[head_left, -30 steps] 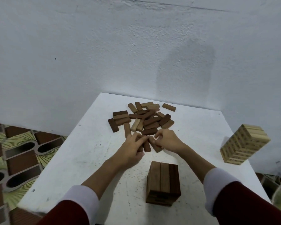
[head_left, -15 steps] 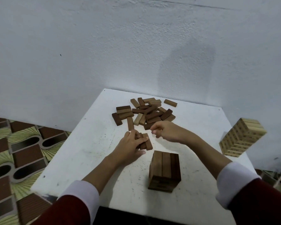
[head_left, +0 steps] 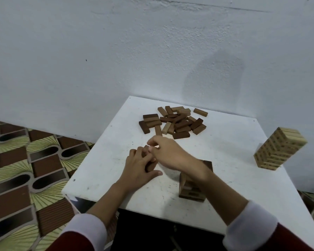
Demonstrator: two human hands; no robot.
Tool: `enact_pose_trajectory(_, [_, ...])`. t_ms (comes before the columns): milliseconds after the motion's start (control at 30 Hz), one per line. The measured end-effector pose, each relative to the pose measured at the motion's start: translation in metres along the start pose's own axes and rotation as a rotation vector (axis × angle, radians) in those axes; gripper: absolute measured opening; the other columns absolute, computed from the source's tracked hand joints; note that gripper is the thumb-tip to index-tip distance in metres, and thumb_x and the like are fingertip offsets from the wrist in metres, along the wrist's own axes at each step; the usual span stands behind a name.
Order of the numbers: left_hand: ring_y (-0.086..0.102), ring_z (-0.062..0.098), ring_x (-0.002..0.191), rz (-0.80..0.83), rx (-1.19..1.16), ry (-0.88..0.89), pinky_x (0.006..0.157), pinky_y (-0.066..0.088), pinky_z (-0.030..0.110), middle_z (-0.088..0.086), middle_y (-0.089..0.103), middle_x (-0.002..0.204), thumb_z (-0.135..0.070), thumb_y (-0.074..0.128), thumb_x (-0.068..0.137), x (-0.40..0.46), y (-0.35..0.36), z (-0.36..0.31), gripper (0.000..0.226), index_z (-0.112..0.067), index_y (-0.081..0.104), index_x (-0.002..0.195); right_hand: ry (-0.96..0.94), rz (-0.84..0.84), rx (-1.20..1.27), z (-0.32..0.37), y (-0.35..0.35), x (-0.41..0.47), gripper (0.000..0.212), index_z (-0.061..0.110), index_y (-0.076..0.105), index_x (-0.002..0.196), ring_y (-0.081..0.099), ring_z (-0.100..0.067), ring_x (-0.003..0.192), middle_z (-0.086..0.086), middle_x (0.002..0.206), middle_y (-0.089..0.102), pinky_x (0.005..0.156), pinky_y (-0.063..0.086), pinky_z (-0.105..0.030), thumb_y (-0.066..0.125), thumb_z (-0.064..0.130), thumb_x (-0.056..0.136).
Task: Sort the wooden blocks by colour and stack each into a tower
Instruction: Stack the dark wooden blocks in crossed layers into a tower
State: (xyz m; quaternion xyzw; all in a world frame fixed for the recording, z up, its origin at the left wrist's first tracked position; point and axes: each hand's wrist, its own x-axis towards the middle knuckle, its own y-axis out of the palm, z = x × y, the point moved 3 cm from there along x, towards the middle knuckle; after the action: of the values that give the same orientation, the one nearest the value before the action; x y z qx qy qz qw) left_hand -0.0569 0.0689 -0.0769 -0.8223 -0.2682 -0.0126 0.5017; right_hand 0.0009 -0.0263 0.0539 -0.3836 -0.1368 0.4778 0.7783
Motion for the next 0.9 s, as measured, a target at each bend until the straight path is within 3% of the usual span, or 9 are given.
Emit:
enact_pose_trajectory(67, [0.037,0.021,0.101,-0.002,-0.051,-0.032,0.079,0.038,0.031,-0.001,0.043,0.112,-0.055,0.048,0.072,0.000,-0.001,0.001,0.051,-0.026,0.057,0.114,0.062,-0.068,0.076,-0.007,0.019,0.004,0.030,0.008,0.050,0.125,0.053,-0.018,0.109,-0.006,0.125,0.055,0.087,0.044,-0.025,0.040,0.013,0.097])
enact_pose_trajectory(167, [0.033,0.014,0.106,0.023,-0.268,-0.087,0.084,0.036,0.021,-0.002,0.037,0.115,-0.046,0.058,0.067,-0.003,-0.005,0.006,0.050,-0.033,0.055,0.115,0.166,-0.190,0.235,-0.021,0.046,0.006,0.029,0.011,0.049,0.122,0.048,-0.021,0.118,-0.006,0.127,0.051,0.098,0.044,-0.033,0.038,0.005,0.095])
enact_pose_trajectory(233, [0.034,0.010,0.112,0.051,-0.337,-0.099,0.088,0.033,0.014,-0.006,0.039,0.120,-0.034,0.071,0.067,-0.002,-0.010,0.012,0.059,-0.032,0.050,0.121,0.203,-0.252,0.294,-0.031,0.061,0.003,0.037,0.013,0.044,0.128,0.040,-0.020,0.125,-0.006,0.133,0.044,0.103,0.036,-0.027,0.037,0.001,0.094])
enact_pose_trajectory(367, [0.047,0.006,0.113,0.222,-0.452,-0.118,0.088,0.038,0.006,-0.005,0.049,0.121,-0.005,0.077,0.059,0.006,-0.020,0.025,0.091,-0.025,0.034,0.137,0.160,-0.343,0.344,-0.046,0.081,-0.006,0.046,0.013,0.036,0.135,0.034,-0.011,0.123,-0.002,0.137,0.038,0.093,0.027,-0.013,0.042,-0.003,0.092])
enact_pose_trajectory(467, [0.049,0.003,0.112,0.277,-0.463,-0.090,0.089,0.042,0.008,-0.008,0.050,0.121,-0.008,0.073,0.056,0.003,-0.025,0.031,0.093,-0.032,0.032,0.136,0.168,-0.336,0.421,-0.056,0.095,-0.008,0.055,0.018,0.031,0.138,0.034,-0.014,0.129,-0.002,0.139,0.034,0.099,0.032,-0.019,0.046,-0.003,0.090])
enact_pose_trajectory(567, [0.041,-0.001,0.118,0.202,-0.451,-0.131,0.092,0.036,0.004,-0.012,0.046,0.125,-0.014,0.072,0.058,-0.003,-0.025,0.036,0.091,-0.040,0.029,0.134,0.183,-0.348,0.450,-0.064,0.102,-0.006,0.061,0.022,0.028,0.141,0.038,-0.013,0.126,-0.002,0.139,0.035,0.098,0.035,-0.020,0.046,-0.003,0.088])
enact_pose_trajectory(733, [0.042,-0.003,0.114,0.173,-0.457,-0.165,0.086,0.032,-0.003,-0.007,0.048,0.122,-0.014,0.079,0.064,-0.004,-0.023,0.037,0.094,-0.031,0.028,0.141,0.186,-0.398,0.484,-0.072,0.103,-0.003,0.061,0.024,0.037,0.135,0.044,-0.007,0.120,0.001,0.131,0.046,0.094,0.039,-0.019,0.040,-0.011,0.085])
enact_pose_trajectory(900, [0.041,-0.002,0.116,0.145,-0.491,-0.188,0.088,0.033,-0.001,-0.012,0.047,0.120,-0.012,0.081,0.064,-0.007,-0.024,0.034,0.097,-0.032,0.027,0.142,0.191,-0.436,0.480,-0.071,0.102,0.004,0.060,0.021,0.039,0.134,0.046,-0.006,0.117,0.001,0.129,0.048,0.094,0.037,-0.018,0.036,-0.014,0.086])
